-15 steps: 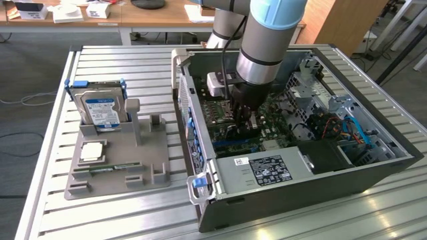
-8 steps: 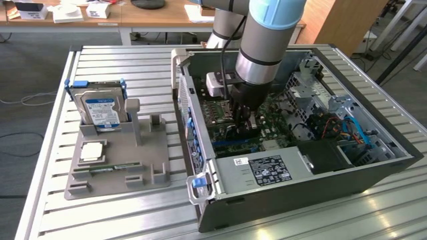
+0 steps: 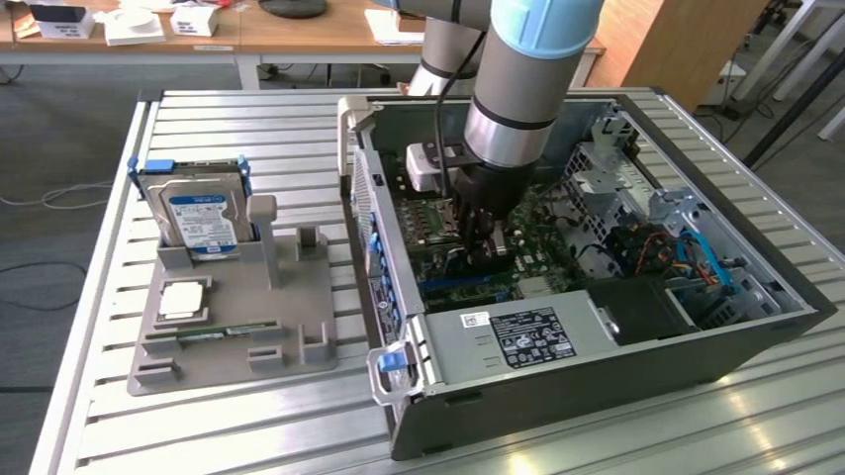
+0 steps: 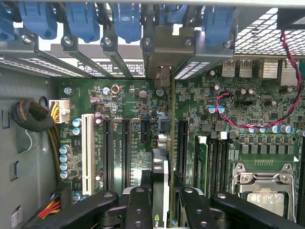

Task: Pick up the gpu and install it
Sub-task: 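Insert the gpu into the slot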

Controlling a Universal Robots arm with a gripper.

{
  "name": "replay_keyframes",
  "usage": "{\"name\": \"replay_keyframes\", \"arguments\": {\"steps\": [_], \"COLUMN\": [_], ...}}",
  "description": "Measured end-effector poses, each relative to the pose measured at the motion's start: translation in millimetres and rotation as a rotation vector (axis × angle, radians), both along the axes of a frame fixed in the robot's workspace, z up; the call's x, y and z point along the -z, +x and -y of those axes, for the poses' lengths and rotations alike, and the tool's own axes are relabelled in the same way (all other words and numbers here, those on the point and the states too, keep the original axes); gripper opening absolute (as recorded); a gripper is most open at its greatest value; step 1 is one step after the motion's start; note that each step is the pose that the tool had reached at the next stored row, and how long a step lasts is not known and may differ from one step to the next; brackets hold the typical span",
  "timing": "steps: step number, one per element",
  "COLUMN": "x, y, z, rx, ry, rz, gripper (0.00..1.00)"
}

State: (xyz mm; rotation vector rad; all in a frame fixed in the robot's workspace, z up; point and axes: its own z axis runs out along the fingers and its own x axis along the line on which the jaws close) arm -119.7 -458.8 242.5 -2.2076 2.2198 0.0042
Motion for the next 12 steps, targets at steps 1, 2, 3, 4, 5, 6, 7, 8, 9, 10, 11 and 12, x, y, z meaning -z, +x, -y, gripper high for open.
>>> {"name": "replay_keyframes", "arguments": {"steps": [1,2,3,4,5,6,7,8,9,10,11,12], "x": [0.0,0.0,0.0,0.1,0.1,0.1,0.1,0.1,0.1,0.1,0.2,0.4], "y": [0.0,0.1,0.4,0.8,1.4,1.9,2.2,2.5,2.5,2.6,2.7,2.7], "z": [0.0,0.0,0.0,0.0,0.0,0.0,0.0,0.0,0.0,0.0,0.0,0.0], "rx": [0.000,0.000,0.000,0.000,0.000,0.000,0.000,0.000,0.000,0.000,0.000,0.000], "ry": [0.0000,-0.0001,0.0000,0.0001,0.0002,0.0001,0.0000,0.0000,-0.0001,-0.0001,0.0000,0.0000], "rz": [0.0000,-0.0001,-0.0003,-0.0003,-0.0001,-0.0001,-0.0001,-0.0001,-0.0001,-0.0001,0.0000,0.0000], "gripper": [0.27,0.27,0.27,0.27,0.27,0.27,0.27,0.27,0.27,0.27,0.27,0.27]}}
